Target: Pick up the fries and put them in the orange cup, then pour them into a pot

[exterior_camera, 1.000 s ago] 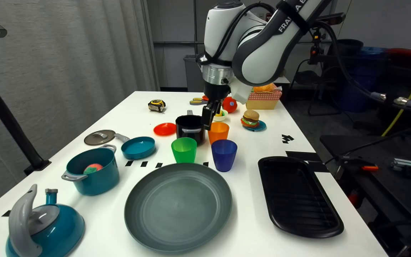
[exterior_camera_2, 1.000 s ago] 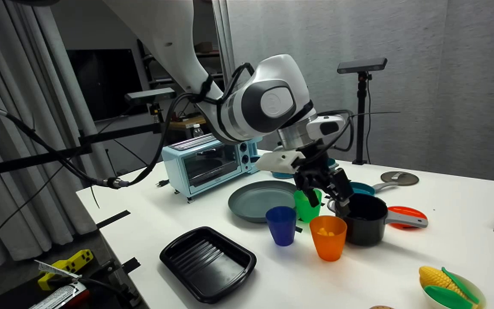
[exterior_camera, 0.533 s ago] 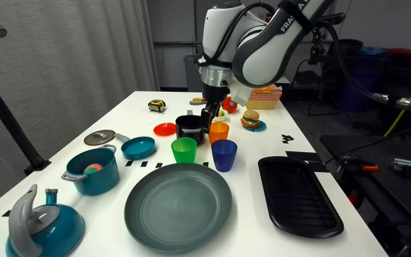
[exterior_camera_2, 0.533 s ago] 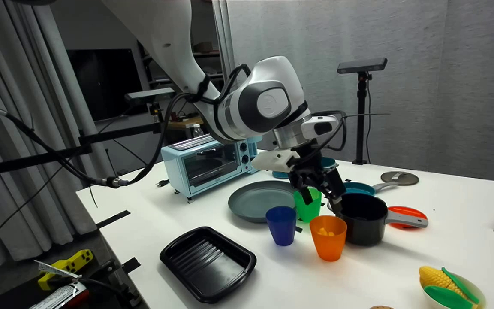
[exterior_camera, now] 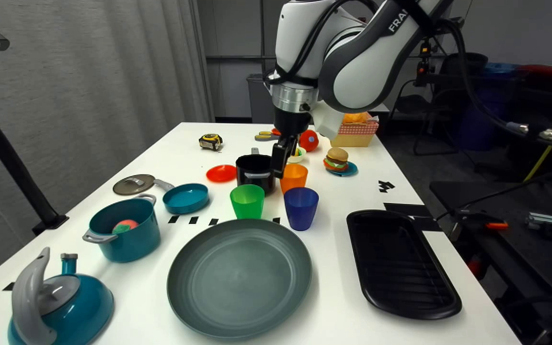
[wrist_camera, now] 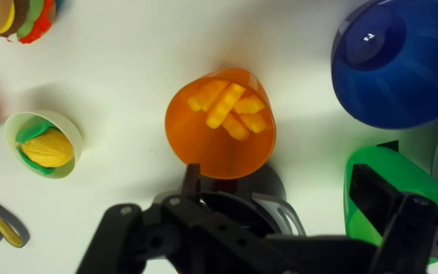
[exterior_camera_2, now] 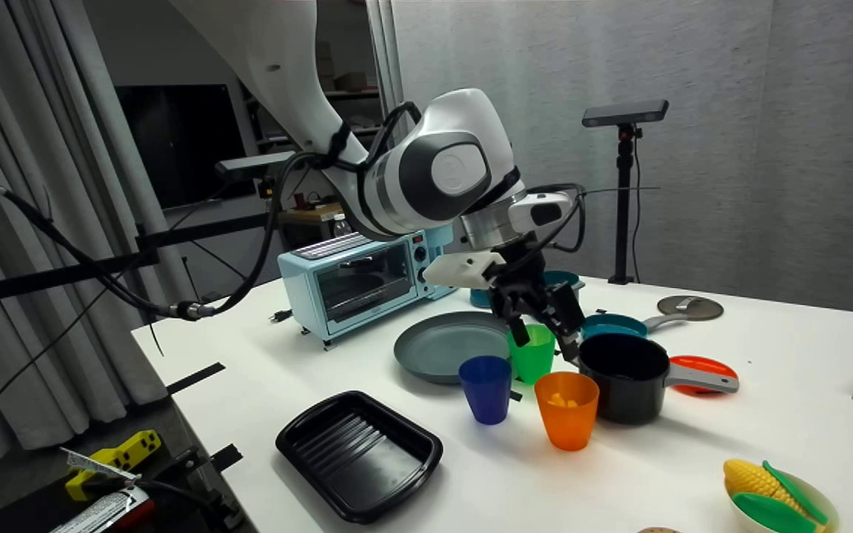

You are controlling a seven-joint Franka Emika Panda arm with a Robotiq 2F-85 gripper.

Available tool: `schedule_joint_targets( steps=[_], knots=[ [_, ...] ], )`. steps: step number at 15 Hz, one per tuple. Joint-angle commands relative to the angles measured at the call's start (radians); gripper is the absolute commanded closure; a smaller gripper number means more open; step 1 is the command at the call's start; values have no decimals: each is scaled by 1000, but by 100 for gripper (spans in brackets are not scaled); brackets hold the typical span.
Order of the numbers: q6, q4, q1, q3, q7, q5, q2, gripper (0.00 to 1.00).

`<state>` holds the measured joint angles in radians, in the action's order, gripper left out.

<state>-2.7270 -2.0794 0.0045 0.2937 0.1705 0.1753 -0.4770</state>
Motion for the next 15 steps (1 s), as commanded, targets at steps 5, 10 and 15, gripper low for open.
schedule_joint_targets(
  steps=[5, 10, 15],
  knots=[
    [-36, -116, 2, 16, 31, 35, 74, 0],
    [-66, -126, 2, 48, 79, 32, 61, 0],
    [-97, -157, 10, 62, 104, 35, 46, 0]
  ],
)
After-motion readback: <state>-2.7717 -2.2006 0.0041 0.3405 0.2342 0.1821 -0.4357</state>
